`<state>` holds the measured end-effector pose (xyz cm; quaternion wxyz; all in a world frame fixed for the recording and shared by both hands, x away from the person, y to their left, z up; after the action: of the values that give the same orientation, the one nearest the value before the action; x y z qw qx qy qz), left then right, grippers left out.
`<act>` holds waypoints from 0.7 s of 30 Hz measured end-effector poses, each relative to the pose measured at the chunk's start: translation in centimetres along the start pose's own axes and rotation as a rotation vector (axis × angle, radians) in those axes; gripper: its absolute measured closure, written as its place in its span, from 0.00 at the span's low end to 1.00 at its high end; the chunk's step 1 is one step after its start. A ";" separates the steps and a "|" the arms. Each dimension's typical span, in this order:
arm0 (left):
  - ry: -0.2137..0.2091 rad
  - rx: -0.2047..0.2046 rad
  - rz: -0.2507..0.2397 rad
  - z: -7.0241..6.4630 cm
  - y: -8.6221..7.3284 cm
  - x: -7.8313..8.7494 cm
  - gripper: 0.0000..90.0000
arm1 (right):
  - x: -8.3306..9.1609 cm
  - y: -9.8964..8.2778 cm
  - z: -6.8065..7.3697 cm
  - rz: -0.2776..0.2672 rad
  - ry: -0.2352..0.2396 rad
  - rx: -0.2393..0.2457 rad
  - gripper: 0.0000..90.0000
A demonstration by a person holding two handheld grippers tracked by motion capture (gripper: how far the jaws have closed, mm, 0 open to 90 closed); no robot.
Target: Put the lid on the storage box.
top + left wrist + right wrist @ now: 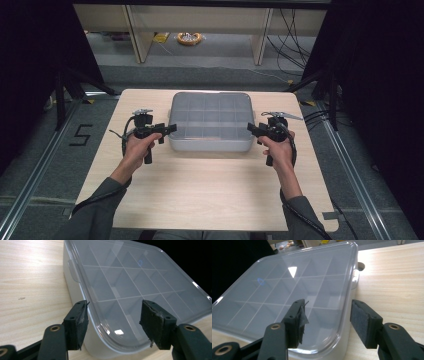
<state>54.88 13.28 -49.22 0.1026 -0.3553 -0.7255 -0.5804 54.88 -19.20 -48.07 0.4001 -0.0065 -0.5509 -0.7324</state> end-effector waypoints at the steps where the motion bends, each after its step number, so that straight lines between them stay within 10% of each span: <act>1: -0.005 -0.001 0.001 -0.1 -0.1 0.1 0.43 | 0.2 -0.2 0.6 0.005 0.003 -0.055 0.52; 3: -0.008 -0.006 -0.001 -0.2 -0.2 0.3 0.43 | 0.2 -0.1 0.2 -0.007 0.008 0.003 0.52; 4: -0.005 -0.011 -0.004 -0.2 -0.2 0.3 0.43 | 0.3 -0.4 0.9 0.005 0.015 -0.055 0.52; 8: -0.013 -0.021 -0.009 -0.4 -0.4 0.7 0.42 | 0.3 -0.3 0.5 -0.007 0.015 -0.002 0.51; 11: -0.023 -0.021 -0.014 -0.6 -0.6 1.0 0.40 | 0.6 -0.7 1.2 0.001 0.023 -0.071 0.47; 14: -0.030 -0.027 -0.012 -0.8 -0.9 1.4 0.38 | 0.5 -0.6 0.7 -0.021 0.025 -0.007 0.45; 21: -0.039 -0.036 -0.019 -1.3 -1.3 2.4 0.34 | 1.6 -1.3 1.9 -0.044 0.071 -0.019 0.38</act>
<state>52.00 12.96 -48.48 0.0764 -0.3615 -0.7203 -0.5871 52.21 -18.45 -47.60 0.4029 0.0278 -0.5297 -0.7459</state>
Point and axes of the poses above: each handheld gripper's, and its own axes: x roughly backward along the jaws, y roughly out of its top, z roughly to its left, the point moved 9 cm from there along -x, roughly forward along the jaws, and after that the axes turned 10 degrees about y, right-handed, at the moved point
